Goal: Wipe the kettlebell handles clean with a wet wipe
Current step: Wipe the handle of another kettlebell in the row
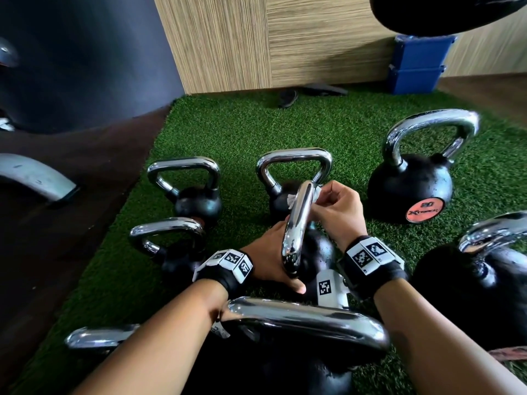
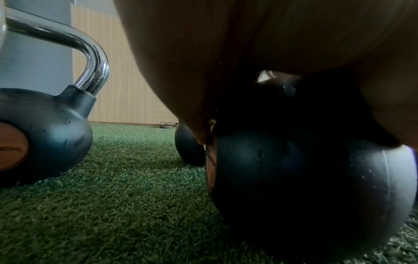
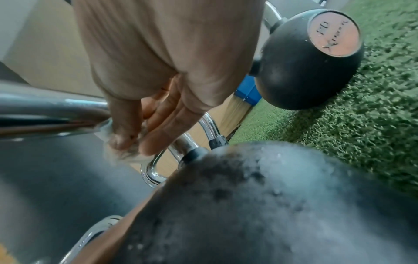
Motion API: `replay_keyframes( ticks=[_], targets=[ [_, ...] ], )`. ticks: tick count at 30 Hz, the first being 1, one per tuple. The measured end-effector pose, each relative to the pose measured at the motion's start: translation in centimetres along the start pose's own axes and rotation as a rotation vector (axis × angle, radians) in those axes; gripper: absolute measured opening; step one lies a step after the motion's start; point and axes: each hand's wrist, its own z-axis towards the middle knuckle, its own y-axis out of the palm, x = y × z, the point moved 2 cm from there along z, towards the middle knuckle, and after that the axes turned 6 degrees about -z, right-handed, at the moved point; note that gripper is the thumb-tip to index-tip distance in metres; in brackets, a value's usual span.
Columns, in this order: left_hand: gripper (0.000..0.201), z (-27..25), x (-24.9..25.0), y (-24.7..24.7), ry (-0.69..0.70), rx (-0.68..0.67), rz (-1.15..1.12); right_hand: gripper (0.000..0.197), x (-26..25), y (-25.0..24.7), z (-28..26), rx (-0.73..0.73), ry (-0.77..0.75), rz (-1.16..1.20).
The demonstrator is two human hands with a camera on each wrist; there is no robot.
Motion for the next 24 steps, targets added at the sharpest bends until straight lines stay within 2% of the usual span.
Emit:
replay_keyframes(
  ticks=[3, 6, 9, 12, 17, 21, 24],
  targets=[
    [0.128, -0.2, 0.2, 0.0, 0.011, 0.022, 0.015, 0.021, -0.4, 0.1, 0.6, 0.105, -0.007, -0.114],
    [0.136, -0.3, 0.3, -0.1, -0.015, -0.001, 0.028, 0.018, -0.2, 0.3, 1.2, 0.122, 0.097, -0.151],
    [0.129, -0.3, -0.1, 0.0, -0.002, 0.015, 0.015, 0.014, 0.0, 0.3, 1.4, 0.131, 0.138, -0.169],
    [0.124, -0.5, -0.4, -0.1, 0.034, 0.035, 0.046, 0.008, 0.3, 0.7, 1.3, 0.065, 0.207, -0.182],
    [0.122, -0.7, 1.0, -0.6, 0.046, -0.012, 0.17, 0.025, 0.5, 1.3, 1.0, -0.032, 0.327, -0.216],
    [0.118, -1.2, 2.4, -1.0, -0.001, -0.083, 0.315, 0.026, -0.3, 0.7, 0.7, -0.081, 0.28, -0.3],
    [0.116, -1.9, 3.0, -2.6, -0.069, -0.167, 0.295, 0.035, -1.3, -0.9, 1.0, -0.141, 0.153, -0.413]
  ],
)
